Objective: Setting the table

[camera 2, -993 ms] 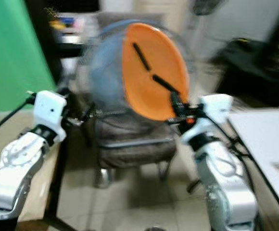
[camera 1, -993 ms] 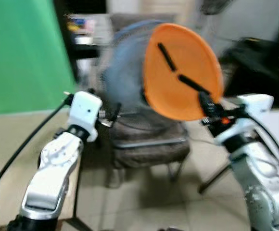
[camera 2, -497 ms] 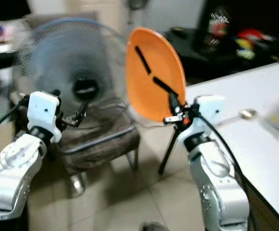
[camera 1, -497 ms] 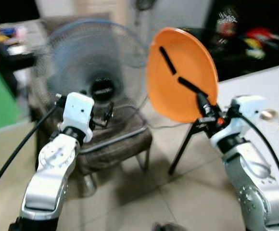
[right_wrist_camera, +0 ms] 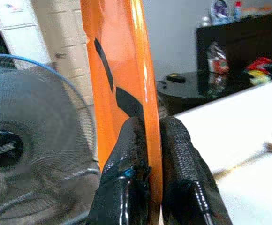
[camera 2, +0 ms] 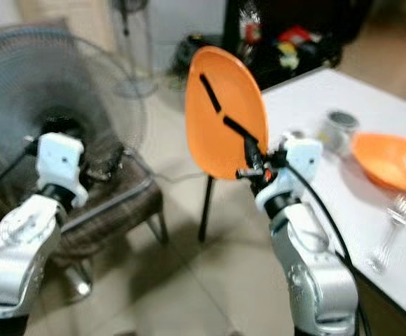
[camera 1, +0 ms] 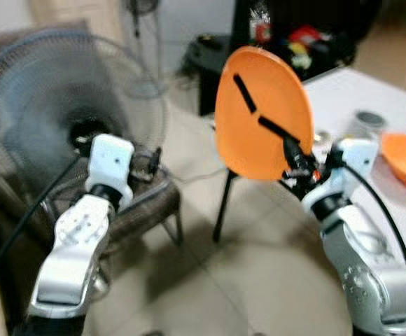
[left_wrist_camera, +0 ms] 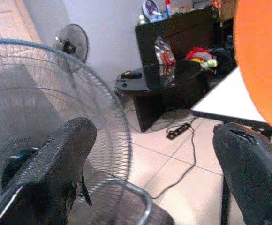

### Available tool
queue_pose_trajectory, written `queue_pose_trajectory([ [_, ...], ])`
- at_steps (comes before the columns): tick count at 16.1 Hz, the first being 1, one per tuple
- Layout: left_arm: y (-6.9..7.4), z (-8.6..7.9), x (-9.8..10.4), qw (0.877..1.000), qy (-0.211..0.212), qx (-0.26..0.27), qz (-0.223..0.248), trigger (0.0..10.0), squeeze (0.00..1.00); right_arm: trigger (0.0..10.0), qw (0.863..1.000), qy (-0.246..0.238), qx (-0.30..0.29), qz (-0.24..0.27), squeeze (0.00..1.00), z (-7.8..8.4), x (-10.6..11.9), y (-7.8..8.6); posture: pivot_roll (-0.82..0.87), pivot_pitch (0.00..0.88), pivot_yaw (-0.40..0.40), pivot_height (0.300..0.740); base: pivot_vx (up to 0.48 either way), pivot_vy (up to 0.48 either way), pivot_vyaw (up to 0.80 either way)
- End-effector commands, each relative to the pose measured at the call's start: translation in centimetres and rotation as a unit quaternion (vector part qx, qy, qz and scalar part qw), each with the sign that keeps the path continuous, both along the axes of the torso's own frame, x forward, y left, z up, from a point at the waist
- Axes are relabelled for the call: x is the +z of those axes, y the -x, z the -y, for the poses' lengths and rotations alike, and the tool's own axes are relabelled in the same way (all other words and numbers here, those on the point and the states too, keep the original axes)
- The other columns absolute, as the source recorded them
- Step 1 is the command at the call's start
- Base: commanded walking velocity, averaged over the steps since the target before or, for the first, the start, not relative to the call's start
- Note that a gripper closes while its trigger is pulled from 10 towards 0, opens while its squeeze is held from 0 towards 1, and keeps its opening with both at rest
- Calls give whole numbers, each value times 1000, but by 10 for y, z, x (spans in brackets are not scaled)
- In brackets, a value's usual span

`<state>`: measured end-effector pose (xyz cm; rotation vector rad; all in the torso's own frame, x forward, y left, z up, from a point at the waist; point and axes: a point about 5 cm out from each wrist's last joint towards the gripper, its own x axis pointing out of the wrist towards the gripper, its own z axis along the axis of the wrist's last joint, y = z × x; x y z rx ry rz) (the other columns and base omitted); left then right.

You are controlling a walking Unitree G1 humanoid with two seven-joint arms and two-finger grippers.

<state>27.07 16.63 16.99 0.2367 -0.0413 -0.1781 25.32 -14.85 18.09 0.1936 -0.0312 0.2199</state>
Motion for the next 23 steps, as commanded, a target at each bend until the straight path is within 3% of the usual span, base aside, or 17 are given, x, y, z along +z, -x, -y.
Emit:
queue_pose_trajectory([
  [1, 0, 2, 0, 1000, -6, -3, -1, 10000, 0, 10000, 1000, -4, -10, 7, 0, 3, 4, 0, 97, 0, 2, 740, 0, 0, -800],
  [8, 0, 4, -4, 1000, -7, -10, -1, 10000, 0, 10000, 998, 11, -47, -26, 0, 10, -7, 2, 81, 0, 21, 740, 0, 0, -457],
  [18, -3, 4, -1, 1000, -7, -13, -1, 10000, 0, 10000, 997, -34, -57, -44, 0, 8, -9, 4, 78, 0, 35, 740, 0, 193, -795],
  [19, -4, 1, -4, 1000, 10, 0, -14, 10000, 0, 10000, 997, -36, -56, -47, 0, 7, -11, 4, 74, 0, 41, 740, 0, 0, 0],
  [23, -8, 2, -3, 1000, 12, -1, -11, 10000, 0, 10000, 997, -39, -44, -57, 0, 5, -11, 1, 74, 0, 39, 740, 0, 0, 0],
])
